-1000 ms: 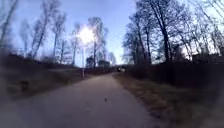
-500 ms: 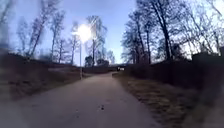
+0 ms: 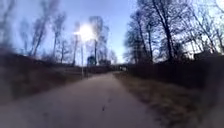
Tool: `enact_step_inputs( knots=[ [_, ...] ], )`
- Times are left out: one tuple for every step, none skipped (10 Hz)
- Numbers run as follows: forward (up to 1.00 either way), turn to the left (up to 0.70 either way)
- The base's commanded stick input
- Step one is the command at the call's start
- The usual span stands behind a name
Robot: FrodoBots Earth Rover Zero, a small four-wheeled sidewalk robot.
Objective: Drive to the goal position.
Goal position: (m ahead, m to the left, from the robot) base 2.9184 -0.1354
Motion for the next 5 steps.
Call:
enact_step_inputs(
  knots=[
    [1.00, 0.36],
    [1.00, 0.29],
    [1.00, 0.23],
    [1.00, 0.16],
    [1.00, 0.10]
  ],
)
